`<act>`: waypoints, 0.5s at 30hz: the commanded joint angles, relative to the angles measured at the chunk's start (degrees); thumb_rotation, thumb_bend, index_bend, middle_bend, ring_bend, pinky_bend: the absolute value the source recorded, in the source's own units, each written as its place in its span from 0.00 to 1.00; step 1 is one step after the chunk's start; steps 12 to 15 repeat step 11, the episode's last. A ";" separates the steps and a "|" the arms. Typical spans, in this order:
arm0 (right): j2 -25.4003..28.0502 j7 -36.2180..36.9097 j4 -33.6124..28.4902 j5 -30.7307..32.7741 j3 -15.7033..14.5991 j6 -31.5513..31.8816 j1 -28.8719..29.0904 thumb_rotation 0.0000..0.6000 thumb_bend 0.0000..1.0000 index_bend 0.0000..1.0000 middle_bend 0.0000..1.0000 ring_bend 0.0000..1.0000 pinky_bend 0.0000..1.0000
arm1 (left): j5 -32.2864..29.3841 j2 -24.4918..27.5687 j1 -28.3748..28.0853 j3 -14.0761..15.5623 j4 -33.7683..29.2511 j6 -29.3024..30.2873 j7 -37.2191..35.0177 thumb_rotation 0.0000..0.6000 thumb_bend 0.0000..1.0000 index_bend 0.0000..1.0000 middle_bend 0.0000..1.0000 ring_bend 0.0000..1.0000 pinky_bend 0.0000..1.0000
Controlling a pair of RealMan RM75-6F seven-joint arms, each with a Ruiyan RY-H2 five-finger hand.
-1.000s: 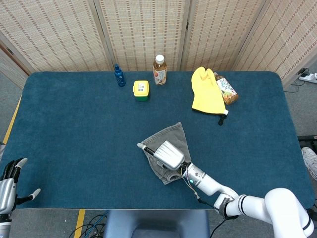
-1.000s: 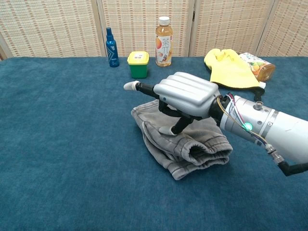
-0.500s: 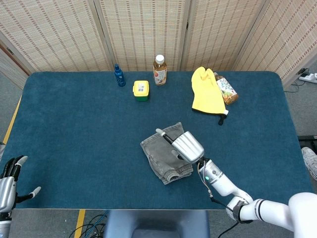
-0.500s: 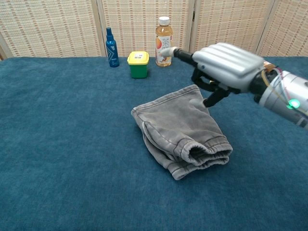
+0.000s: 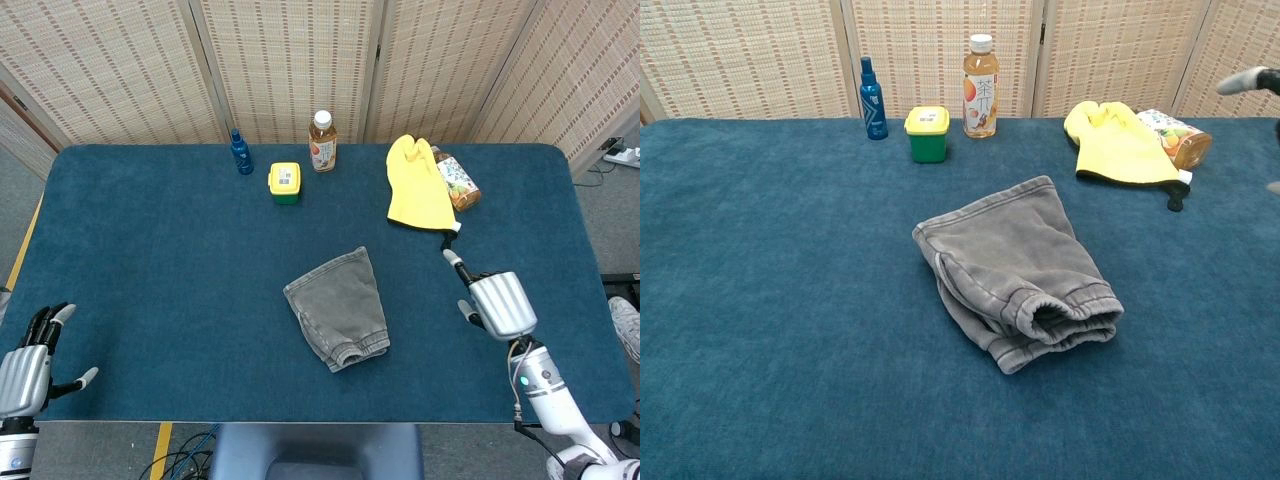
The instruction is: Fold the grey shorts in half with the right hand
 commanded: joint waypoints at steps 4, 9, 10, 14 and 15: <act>4.68 4.74 -1.95 0.89 -2.95 3.85 -6.24 1.00 0.33 0.11 0.25 0.18 0.26 | 0.09 0.54 -0.52 0.17 -2.16 -0.51 1.82 1.00 0.17 0.14 0.12 0.06 0.28; 6.47 7.70 -2.07 -0.22 -4.28 7.77 -10.72 1.00 0.33 0.11 0.23 0.17 0.25 | 0.54 0.40 -0.79 0.41 -3.23 -0.51 2.79 1.00 0.17 0.14 0.12 0.06 0.28; 6.56 8.14 -1.92 -0.49 -4.38 8.56 -11.44 1.00 0.33 0.11 0.23 0.17 0.24 | 0.50 0.30 -0.83 0.39 -3.28 -0.52 2.85 1.00 0.17 0.14 0.12 0.06 0.28; 6.54 8.69 -1.64 -0.89 -4.46 9.58 -12.33 1.00 0.33 0.11 0.23 0.17 0.24 | 0.38 0.19 -0.91 0.38 -3.29 -0.63 2.95 1.00 0.17 0.14 0.12 0.06 0.28; 6.54 8.69 -1.64 -0.89 -4.46 9.58 -12.33 1.00 0.33 0.11 0.23 0.17 0.24 | 0.38 0.19 -0.91 0.38 -3.29 -0.63 2.95 1.00 0.17 0.14 0.12 0.06 0.28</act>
